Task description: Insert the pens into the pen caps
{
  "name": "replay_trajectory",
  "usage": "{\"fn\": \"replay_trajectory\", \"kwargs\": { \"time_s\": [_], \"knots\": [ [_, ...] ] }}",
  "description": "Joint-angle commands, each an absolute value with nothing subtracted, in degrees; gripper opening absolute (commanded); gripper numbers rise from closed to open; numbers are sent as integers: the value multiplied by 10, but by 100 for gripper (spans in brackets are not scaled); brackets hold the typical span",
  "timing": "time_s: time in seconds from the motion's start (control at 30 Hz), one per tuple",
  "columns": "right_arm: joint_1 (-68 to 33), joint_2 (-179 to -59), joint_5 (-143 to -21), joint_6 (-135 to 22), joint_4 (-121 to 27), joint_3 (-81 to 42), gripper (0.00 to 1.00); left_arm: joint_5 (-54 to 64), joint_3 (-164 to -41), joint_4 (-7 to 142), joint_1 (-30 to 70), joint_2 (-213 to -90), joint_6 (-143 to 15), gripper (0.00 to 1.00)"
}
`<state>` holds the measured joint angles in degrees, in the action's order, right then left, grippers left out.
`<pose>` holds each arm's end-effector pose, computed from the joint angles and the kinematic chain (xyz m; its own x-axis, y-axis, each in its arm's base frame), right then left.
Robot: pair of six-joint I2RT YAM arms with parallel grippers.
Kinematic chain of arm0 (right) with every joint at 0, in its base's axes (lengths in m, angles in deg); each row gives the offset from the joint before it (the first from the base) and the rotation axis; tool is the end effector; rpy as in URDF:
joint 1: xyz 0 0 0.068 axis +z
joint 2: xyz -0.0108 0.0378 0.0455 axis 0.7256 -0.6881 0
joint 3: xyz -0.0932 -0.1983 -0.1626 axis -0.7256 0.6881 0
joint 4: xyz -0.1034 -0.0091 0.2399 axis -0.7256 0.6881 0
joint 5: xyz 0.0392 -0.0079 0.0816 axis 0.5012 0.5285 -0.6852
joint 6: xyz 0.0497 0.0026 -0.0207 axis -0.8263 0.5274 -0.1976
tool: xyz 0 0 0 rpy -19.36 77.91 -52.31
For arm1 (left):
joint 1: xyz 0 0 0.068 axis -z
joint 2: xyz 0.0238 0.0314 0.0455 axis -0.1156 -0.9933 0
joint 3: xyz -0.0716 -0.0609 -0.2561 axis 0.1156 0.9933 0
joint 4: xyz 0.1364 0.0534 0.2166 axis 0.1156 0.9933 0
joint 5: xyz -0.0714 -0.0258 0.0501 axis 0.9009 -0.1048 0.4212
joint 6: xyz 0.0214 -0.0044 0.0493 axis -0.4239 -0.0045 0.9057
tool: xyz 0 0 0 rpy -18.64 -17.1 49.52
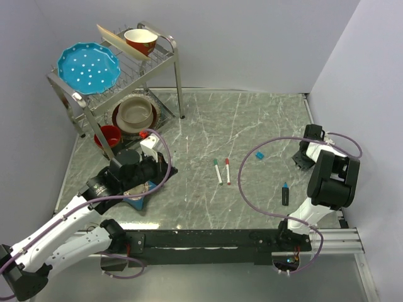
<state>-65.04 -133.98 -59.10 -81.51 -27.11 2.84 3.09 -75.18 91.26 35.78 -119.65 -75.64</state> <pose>0.2981 -0.1098 0.1578 -0.4969 0.7028 -0.5091 0.8013 0.5968 0.0416 0.1270 -0.1211 0.3210 -0.5324 -0.0395 -0.8456 0.5830 0.7072 -0.4000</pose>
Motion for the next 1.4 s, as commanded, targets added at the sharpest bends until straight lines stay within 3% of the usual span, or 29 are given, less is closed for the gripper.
{"fn": "replay_trajectory", "kwargs": {
  "time_s": [0.0,0.13,0.3,0.63,0.87,1.0,1.2,1.37],
  "knots": [
    [-653,-1353,-591,-796,-268,4,43,30,-754,893,354,-1187,-743,1],
    [-655,-1359,-604,-792,-264,-2,39,29,-755,894,354,-1186,-742,1],
    [-654,-1361,-612,-784,-268,-3,22,19,-753,894,353,-1176,-740,1],
    [-626,-1336,-628,-742,-273,-13,12,3,-750,893,351,-1171,-735,1],
    [-440,-1256,-625,-638,-281,-49,8,-9,-762,898,348,-1161,-727,1],
    [-341,-1235,-684,-537,-286,-79,7,15,-746,856,340,-1122,-727,1],
    [-246,-1218,-890,-348,-228,-75,20,-18,-740,851,322,-1079,-734,1],
    [-133,-1187,-881,-219,-206,-20,19,-48,-731,842,315,-1042,-731,1]
  ]
}}
